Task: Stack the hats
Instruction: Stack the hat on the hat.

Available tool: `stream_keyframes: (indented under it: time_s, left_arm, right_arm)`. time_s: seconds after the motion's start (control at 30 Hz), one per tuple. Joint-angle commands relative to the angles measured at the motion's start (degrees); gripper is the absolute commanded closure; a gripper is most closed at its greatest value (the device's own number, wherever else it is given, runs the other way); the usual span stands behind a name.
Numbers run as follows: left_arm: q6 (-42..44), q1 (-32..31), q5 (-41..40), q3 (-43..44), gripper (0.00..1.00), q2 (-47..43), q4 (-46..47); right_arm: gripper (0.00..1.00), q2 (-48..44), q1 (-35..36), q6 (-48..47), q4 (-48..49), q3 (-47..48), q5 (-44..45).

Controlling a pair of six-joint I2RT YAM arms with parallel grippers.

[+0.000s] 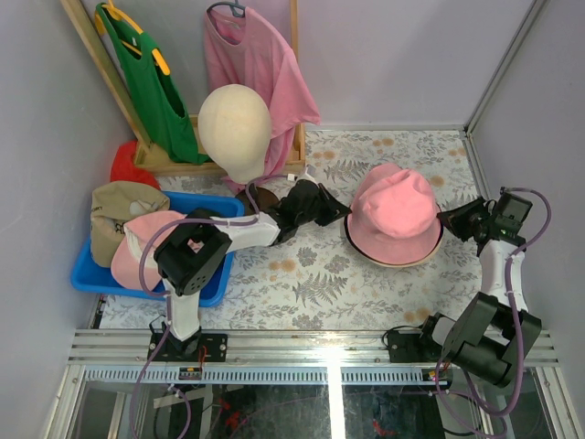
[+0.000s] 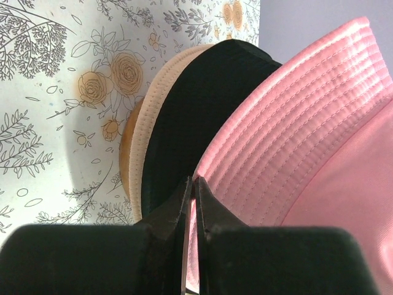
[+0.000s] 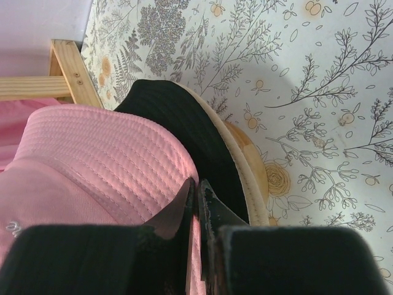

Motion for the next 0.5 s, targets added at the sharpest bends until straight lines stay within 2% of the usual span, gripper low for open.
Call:
stream_keyframes:
  time_s: [0.0,0.47]
  left_arm:
    - [3.5,0.1,-1.1,0.3,1.0,3.1,-12.3]
    - [6.2,0.5,-2.1,17.8,1.0,10.2,-23.1]
  right_arm:
    - [1.0,0.7,-0.6,-3.9,-4.2,-2.1,5.3]
    - [1.0,-7.8,-0.6,-2.4,-6.7,-7.3,1.2]
